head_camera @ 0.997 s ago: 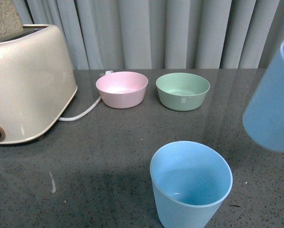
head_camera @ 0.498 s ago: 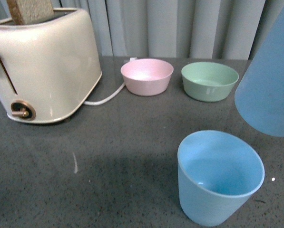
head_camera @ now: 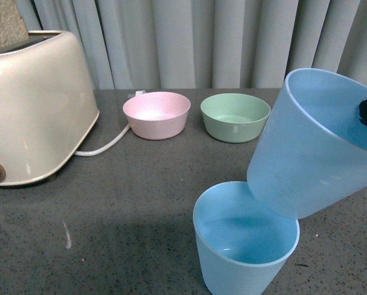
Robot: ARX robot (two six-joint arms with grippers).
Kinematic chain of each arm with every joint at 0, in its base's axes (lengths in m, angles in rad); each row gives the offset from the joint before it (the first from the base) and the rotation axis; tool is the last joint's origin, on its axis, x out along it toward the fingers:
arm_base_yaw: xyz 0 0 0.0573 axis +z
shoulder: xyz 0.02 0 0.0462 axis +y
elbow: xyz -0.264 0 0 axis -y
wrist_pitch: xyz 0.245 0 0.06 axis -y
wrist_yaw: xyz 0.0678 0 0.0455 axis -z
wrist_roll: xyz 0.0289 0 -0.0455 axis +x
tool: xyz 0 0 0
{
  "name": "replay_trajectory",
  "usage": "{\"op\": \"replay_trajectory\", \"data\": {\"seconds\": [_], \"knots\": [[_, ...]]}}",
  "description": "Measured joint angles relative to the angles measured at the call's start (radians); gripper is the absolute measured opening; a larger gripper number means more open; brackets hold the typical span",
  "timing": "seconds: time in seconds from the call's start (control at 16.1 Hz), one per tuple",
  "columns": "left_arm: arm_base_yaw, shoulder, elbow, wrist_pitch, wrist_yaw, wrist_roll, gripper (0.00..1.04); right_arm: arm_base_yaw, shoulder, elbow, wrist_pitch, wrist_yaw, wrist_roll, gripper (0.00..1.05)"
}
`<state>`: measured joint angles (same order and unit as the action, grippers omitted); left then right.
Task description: Stack blue cups with both arms
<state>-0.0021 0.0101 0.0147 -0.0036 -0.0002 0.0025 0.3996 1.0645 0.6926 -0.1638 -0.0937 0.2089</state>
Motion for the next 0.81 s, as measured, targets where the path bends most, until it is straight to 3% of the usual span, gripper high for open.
{"op": "replay_trajectory", "data": {"seconds": [0.62,0.75,0.81], "knots": [[0.000,0.000,0.000,0.000,0.000,0.000,0.98,0.097,0.049,0.003,-0.021,-0.022,0.000,0.02],[0.000,0.000,0.000,0.000,0.000,0.000,0.98,0.097,0.050,0.003,-0.011,-0.029,0.000,0.22],[0.000,0.000,0.000,0.000,0.000,0.000,0.98,0.095,0.049,0.003,-0.010,-0.031,0.000,0.25]]}}
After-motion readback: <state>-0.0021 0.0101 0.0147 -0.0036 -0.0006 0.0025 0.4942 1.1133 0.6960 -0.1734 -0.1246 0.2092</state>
